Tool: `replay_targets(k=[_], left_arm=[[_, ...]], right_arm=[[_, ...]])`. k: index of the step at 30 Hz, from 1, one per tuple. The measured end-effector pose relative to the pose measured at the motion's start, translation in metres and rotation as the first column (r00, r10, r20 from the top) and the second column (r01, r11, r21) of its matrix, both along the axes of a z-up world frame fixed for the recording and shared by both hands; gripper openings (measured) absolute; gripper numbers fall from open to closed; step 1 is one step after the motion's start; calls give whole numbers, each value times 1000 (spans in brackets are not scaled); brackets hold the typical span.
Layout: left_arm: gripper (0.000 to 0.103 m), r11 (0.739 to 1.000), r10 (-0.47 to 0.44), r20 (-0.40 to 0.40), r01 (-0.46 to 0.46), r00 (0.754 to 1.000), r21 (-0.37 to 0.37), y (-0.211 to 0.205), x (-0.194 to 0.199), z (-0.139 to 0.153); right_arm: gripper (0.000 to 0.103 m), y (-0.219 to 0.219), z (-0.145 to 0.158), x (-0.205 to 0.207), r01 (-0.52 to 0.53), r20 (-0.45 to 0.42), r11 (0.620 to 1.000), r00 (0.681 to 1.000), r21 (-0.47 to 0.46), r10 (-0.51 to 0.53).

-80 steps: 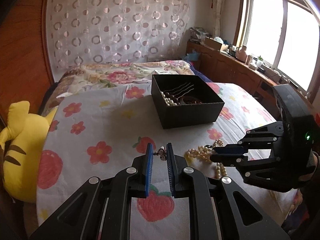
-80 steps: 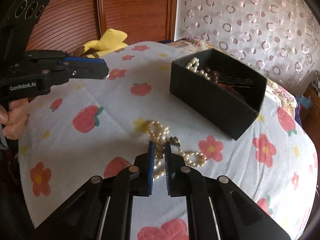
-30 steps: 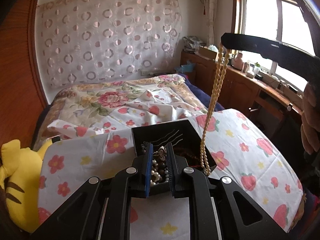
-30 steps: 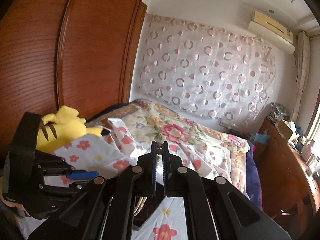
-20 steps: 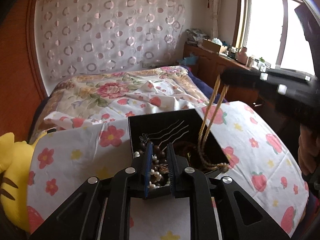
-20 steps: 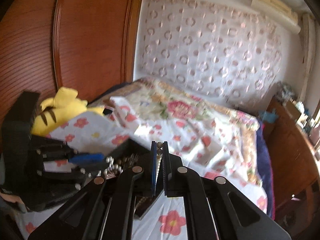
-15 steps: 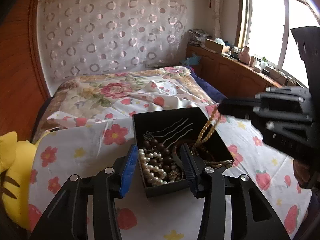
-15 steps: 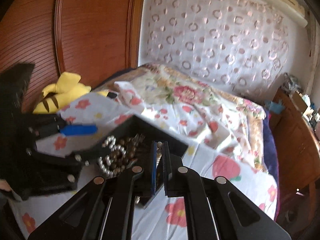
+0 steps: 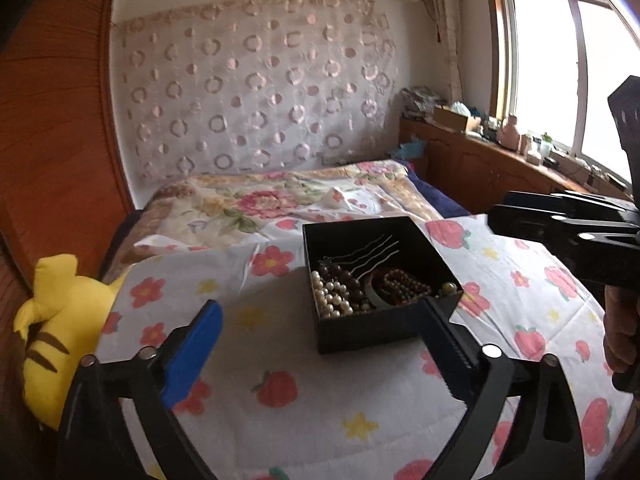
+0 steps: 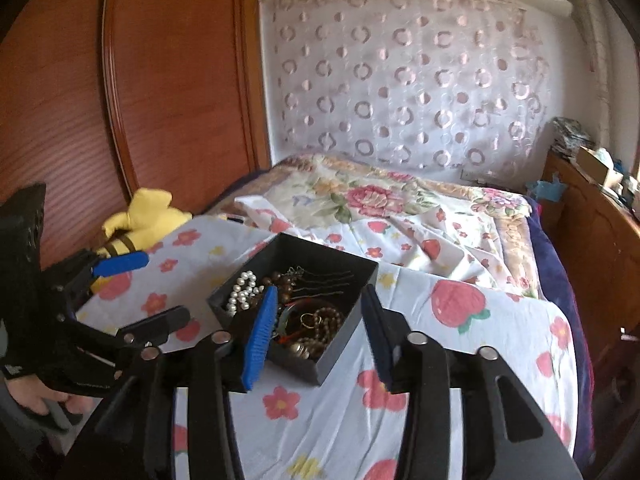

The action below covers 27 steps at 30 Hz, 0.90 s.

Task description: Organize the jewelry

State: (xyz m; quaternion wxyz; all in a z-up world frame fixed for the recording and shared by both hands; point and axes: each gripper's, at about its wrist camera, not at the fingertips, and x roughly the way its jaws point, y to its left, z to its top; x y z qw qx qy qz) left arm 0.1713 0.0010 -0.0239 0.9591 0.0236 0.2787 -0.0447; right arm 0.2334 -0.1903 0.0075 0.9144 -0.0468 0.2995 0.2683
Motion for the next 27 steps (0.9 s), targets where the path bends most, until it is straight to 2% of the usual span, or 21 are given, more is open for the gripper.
replay_targets(k=[6, 12, 14, 21, 27], left_arm=[[95, 999, 33, 48, -32, 998, -23, 2, -35, 11], [95, 999, 45, 87, -43, 995, -29, -3, -69, 23], [95, 998, 56, 96, -53, 994, -34, -3, -82, 26], [95, 995, 100, 89, -98, 991, -23, -9, -110, 26], [95, 996, 85, 94, -84, 992, -12, -14, -123, 25]], right_arm=[[73, -23, 11, -49, 57, 64, 996, 996, 72, -61], [97, -35, 17, -92, 107, 129, 990, 985, 90, -118], [101, -39, 17, -110, 134, 155, 986, 977, 94, -148], [101, -53, 11, -148, 207, 173, 972, 959, 112, -225], [101, -54, 8, -155, 229, 183, 967, 952, 108, -246]])
